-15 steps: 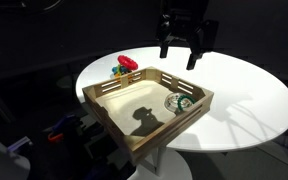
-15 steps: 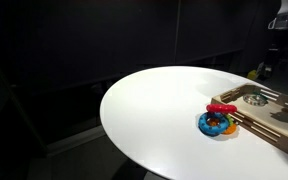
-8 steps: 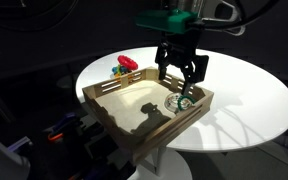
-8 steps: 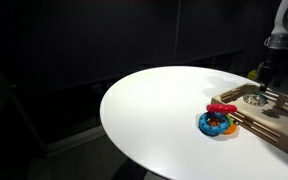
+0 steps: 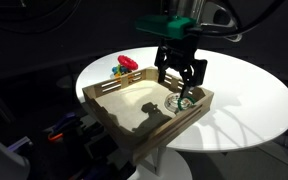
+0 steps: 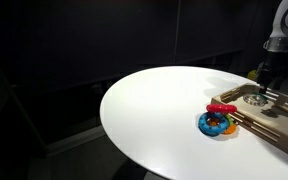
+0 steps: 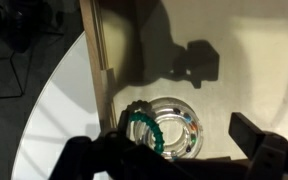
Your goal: Remove the dark green ring from the box
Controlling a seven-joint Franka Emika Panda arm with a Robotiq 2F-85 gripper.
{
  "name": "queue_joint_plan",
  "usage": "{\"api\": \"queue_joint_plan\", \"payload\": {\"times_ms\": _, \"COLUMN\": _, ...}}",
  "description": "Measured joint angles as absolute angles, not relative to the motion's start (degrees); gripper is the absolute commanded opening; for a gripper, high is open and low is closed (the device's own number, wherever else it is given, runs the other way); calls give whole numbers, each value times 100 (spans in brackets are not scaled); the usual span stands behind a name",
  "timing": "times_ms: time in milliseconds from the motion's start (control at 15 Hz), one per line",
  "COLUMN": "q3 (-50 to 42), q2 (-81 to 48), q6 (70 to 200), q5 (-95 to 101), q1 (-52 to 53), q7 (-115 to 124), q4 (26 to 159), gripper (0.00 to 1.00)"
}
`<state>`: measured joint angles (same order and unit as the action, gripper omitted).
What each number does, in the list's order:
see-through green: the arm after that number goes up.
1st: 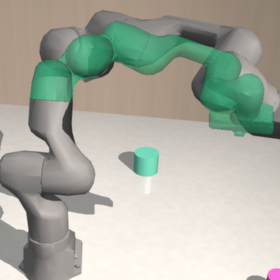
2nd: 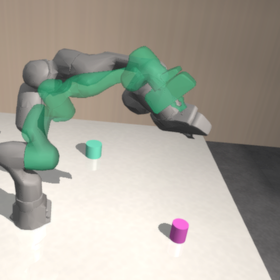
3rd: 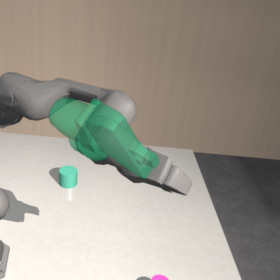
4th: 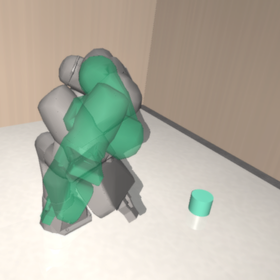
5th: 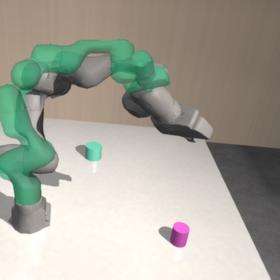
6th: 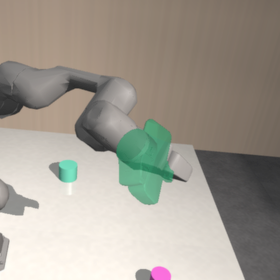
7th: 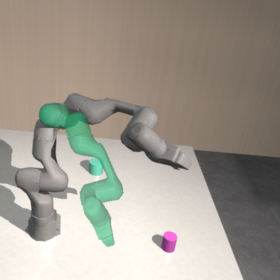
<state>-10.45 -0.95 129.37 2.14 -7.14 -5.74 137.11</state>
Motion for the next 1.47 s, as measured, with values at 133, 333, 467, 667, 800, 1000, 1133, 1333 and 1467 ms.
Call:
{"api": "queue_joint_plan", "payload": {"times_ms": 133, "q3": -1045, "q2": -116, "q6": 12937, "q5": 214, "q1": -715, "q7": -574, "q4": 13711, "gripper": 100}}
{"api": "queue_joint_plan", "payload": {"times_ms": 333, "q3": -1045, "q2": -203, "q6": 12965, "q5": 212, "q1": -732, "q7": -574, "q4": 13712, "gripper": 100}}
{"api": "queue_joint_plan", "payload": {"times_ms": 467, "q3": -1045, "q2": -274, "q6": 13174, "q5": 212, "q1": -756, "q7": -574, "q4": 13712, "gripper": 100}}
{"api": "queue_joint_plan", "payload": {"times_ms": 667, "q3": -1045, "q2": -372, "q6": 13555, "q5": 210, "q1": -771, "q7": -581, "q4": 13714, "gripper": 100}}
{"api": "queue_joint_plan", "payload": {"times_ms": 800, "q3": -1044, "q2": -423, "q6": 13748, "q5": 191, "q1": -771, "q7": -590, "q4": 13719, "gripper": 100}}
{"api": "queue_joint_plan", "payload": {"times_ms": 1000, "q3": -1032, "q2": -496, "q6": 13926, "q5": 113, "q1": -771, "q7": -622, "q4": 13748, "gripper": 100}}
{"api": "queue_joint_plan", "payload": {"times_ms": 1133, "q3": -1015, "q2": -540, "q6": 14009, "q5": 35, "q1": -771, "q7": -679, "q4": 13775, "gripper": 97}}
{"api": "queue_joint_plan", "payload": {"times_ms": 1333, "q3": -995, "q2": -609, "q6": 14085, "q5": -13, "q1": -771, "q7": -701, "q4": 13794, "gripper": 69}}
{"api": "queue_joint_plan", "payload": {"times_ms": 1467, "q3": -992, "q2": -631, "q6": 14110, "q5": -13, "q1": -771, "q7": -702, "q4": 13795, "gripper": 52}}
